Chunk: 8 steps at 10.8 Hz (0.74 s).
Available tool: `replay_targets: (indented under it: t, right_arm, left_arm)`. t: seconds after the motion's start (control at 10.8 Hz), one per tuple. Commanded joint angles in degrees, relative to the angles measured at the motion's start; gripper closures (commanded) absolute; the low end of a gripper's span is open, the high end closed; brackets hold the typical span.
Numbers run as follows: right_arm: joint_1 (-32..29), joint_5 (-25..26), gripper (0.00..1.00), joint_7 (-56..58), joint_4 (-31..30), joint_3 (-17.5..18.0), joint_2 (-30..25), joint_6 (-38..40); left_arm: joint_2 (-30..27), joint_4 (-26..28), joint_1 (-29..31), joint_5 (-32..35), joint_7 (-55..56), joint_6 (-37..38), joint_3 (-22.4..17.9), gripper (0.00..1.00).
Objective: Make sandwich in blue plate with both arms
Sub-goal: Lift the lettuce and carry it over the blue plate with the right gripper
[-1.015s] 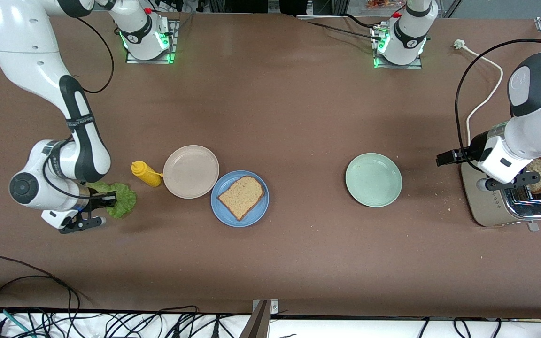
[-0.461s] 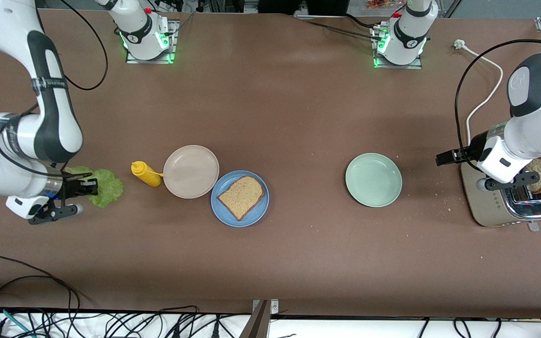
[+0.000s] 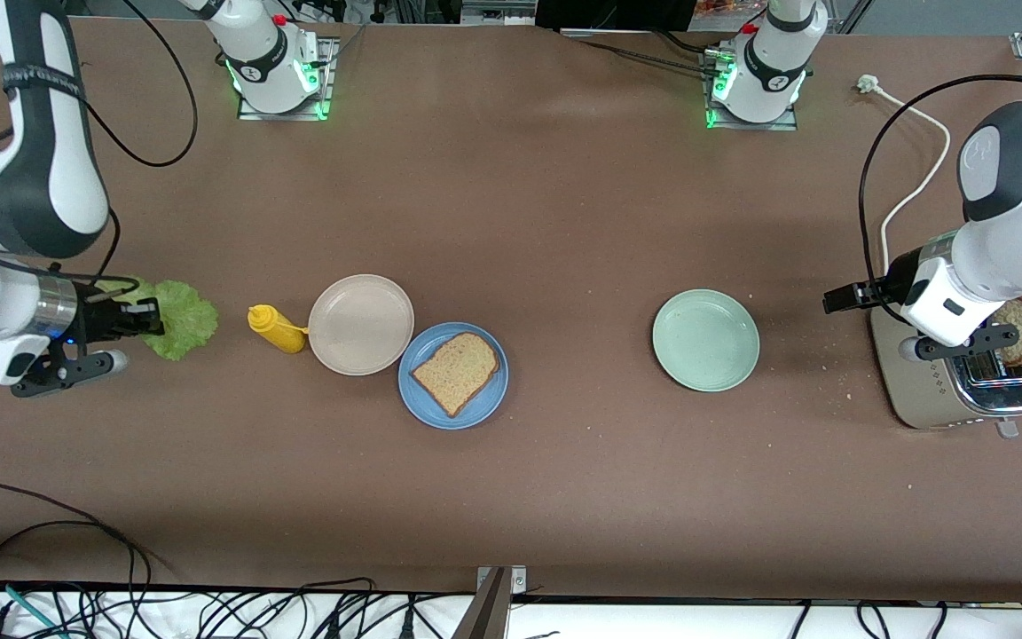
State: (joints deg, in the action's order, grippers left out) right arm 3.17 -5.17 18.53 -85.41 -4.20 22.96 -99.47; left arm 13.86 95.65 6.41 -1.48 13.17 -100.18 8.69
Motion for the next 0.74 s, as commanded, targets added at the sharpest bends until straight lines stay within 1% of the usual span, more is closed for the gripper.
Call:
replay_targets:
  t: [0.0, 0.09, 0.46, 0.65]
  right_arm:
    - [0.08, -0.89, 1.00, -6.11, 4.11, 2.70, -1.08, 6.65]
    - [1.04, -0.89, 1.00, -8.75, 4.90, 3.14, -1.08, 7.18]
    - [6.66, -0.72, 1.00, -16.41, 4.99, 3.06, -0.99, 7.28]
    - [11.39, -0.72, 1.00, -24.55, 5.17, 2.71, -0.38, 6.49]
  left_arm:
    - [-1.47, 1.29, 0.36, -0.90, -2.09, -0.02, 0.01, 0.00]
    - [-1.47, 1.29, 0.45, -0.90, -3.14, 0.16, -0.08, 0.00]
    - [-1.47, 1.29, 0.45, -0.90, -3.24, 0.42, -0.17, 0.00]
    - [-1.47, 1.29, 0.45, -0.90, -3.24, 0.42, -0.17, 0.00]
